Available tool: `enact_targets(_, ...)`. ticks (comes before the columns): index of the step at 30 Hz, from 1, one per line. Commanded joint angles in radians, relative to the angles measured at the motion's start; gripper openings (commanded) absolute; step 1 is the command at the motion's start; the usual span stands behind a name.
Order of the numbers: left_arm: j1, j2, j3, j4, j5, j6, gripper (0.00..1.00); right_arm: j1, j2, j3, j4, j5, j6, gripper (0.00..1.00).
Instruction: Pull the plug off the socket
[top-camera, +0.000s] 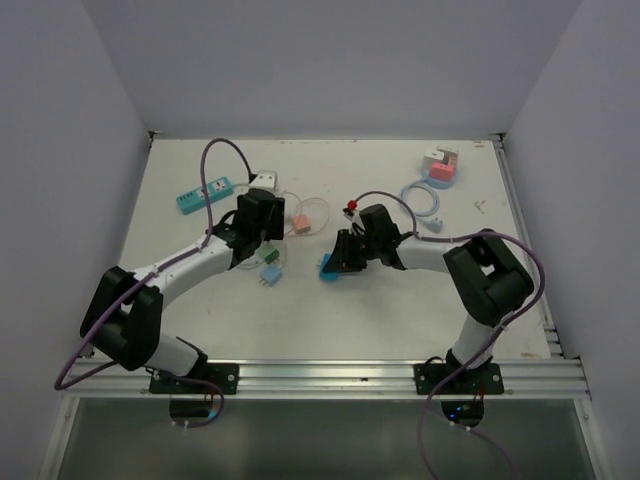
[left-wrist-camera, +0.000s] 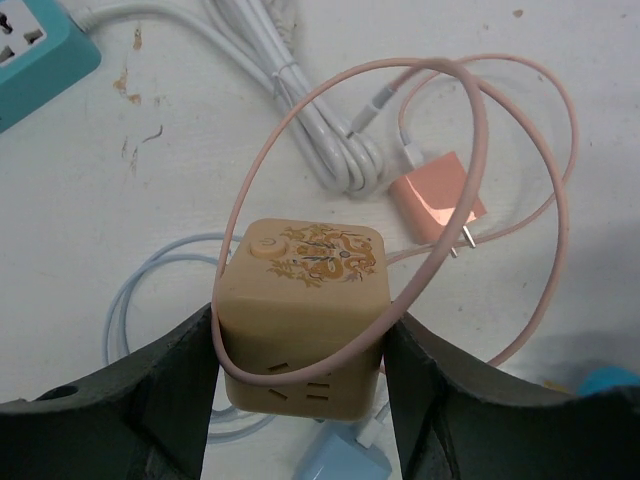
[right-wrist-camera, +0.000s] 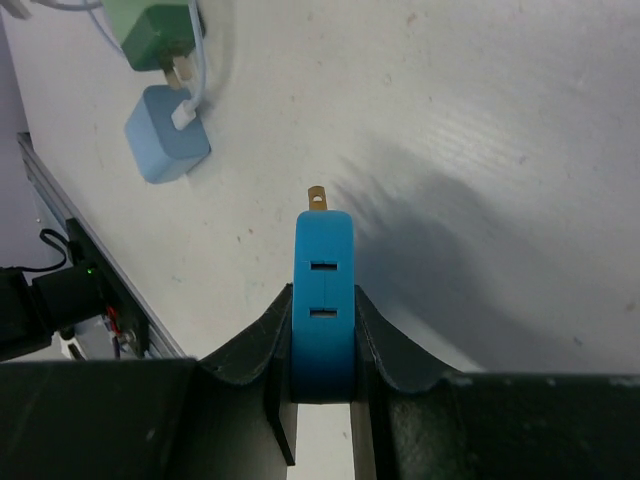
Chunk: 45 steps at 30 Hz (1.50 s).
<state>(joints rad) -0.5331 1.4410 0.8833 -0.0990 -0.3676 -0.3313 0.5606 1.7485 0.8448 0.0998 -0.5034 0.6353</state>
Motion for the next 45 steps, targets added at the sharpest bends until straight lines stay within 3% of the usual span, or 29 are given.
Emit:
enact_targets(1,0.038,0.019,0.072,-0.048,0.070,-0.026,0.04,-0.002,0.035,0.088,0.109,-0.038,0.026,0.03)
enact_targets(4,0.054,0.041,0.098,-0.091,0.093,-0.032,0.06,-0.001,0.069,0.112,0.120,-0.034,0.033,0.19)
enact_targets(8,0.085,0.073,0.129,-0.159,0.090,-0.041,0.10,0.002,0.094,0.120,0.117,-0.030,0.014,0.59)
enact_targets(13,0.146,0.117,0.210,-0.238,0.131,-0.043,0.15,0.004,0.086,0.099,0.101,-0.018,-0.019,0.79)
enact_targets(20,0.217,0.166,0.354,-0.389,0.130,0.015,0.29,0.002,-0.003,0.039,0.061,0.078,-0.080,0.85)
enact_targets(28,0.354,0.334,0.474,-0.452,0.206,0.074,0.31,0.001,-0.069,-0.007,0.052,0.202,-0.097,0.86)
enact_targets(33,0.407,0.465,0.551,-0.490,0.262,0.104,0.41,0.001,-0.081,-0.013,0.043,0.227,-0.109,0.86)
enact_targets(37,0.420,0.498,0.577,-0.505,0.274,0.120,0.54,-0.002,-0.101,-0.015,0.017,0.261,-0.118,0.86)
enact_targets(41,0.427,0.458,0.569,-0.505,0.248,0.126,0.78,-0.005,-0.132,-0.001,-0.026,0.319,-0.146,0.87)
enact_targets(45,0.430,0.371,0.562,-0.522,0.197,0.118,0.89,-0.010,-0.168,0.025,-0.087,0.406,-0.169,0.88)
